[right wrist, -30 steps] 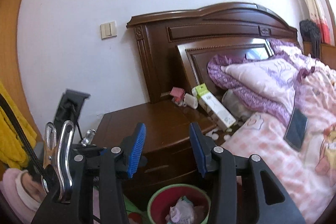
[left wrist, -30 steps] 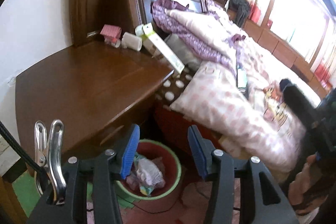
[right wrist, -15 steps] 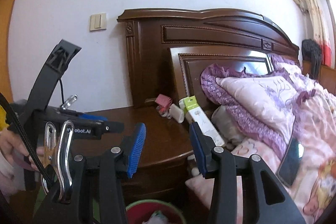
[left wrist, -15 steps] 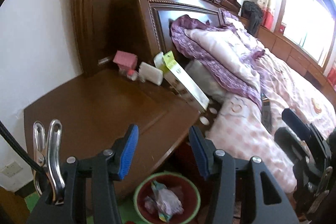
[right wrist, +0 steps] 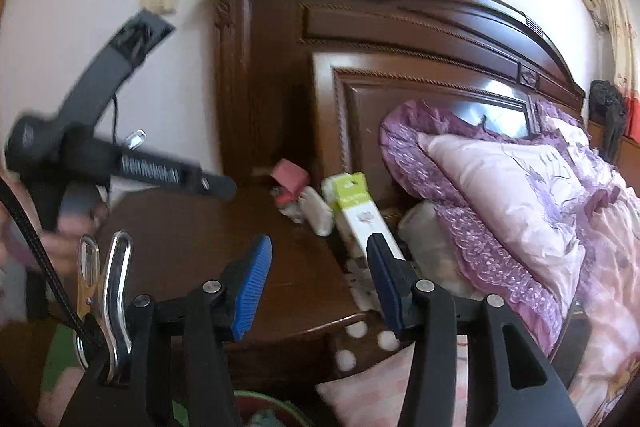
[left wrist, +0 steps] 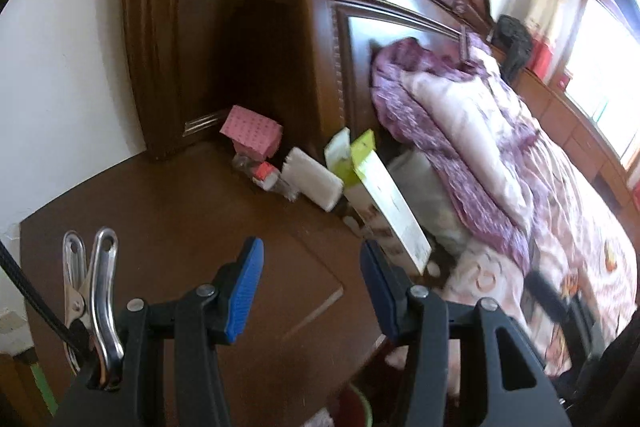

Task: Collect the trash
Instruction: 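Close the left gripper on the clear red-label bottle while the right gripper grasps the selfie stick box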

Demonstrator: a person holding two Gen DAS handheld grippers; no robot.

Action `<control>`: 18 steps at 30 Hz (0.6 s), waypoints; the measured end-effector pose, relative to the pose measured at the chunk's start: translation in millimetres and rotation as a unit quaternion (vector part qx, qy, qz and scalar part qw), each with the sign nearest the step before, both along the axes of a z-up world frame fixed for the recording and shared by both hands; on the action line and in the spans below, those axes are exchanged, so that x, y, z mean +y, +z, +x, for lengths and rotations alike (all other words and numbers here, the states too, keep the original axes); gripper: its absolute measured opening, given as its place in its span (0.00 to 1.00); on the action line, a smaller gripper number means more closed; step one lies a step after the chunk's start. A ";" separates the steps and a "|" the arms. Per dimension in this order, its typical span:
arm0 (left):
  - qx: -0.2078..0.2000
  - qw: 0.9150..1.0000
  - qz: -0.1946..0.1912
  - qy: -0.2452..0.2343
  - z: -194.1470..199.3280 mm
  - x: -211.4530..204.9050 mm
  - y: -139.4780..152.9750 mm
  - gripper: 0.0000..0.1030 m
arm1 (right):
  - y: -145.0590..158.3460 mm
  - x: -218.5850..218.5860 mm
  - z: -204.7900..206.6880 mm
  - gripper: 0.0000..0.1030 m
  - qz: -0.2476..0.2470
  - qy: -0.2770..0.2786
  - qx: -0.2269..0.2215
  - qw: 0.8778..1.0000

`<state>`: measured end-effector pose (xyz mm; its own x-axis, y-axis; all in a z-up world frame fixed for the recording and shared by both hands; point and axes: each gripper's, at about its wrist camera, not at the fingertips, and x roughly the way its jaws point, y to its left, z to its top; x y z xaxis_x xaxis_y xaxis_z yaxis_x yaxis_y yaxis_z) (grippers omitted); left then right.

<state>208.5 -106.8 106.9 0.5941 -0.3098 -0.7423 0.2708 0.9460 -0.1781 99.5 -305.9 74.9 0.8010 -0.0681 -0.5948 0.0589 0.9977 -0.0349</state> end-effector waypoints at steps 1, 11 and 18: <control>0.002 1.000 -0.001 0.008 7.8 0.7 -2.0 0.51 | -5.2 -4.6 4.3 0.49 0.001 -0.005 0.000 1.000; 0.033 0.996 0.025 0.085 97.4 -9.7 -48.9 0.51 | -45.8 -41.0 55.7 0.53 -0.021 -0.003 0.010 1.000; 0.040 0.992 0.047 0.106 143.2 -29.9 -78.9 0.51 | -83.0 -68.0 83.2 0.56 -0.015 -0.017 0.067 0.997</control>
<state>351.8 -136.7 28.0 0.5756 -0.1112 -0.8101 0.0531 0.9937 -0.0986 182.6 -373.8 -8.1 0.7115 -0.1135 -0.6934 0.0854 0.9935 -0.0751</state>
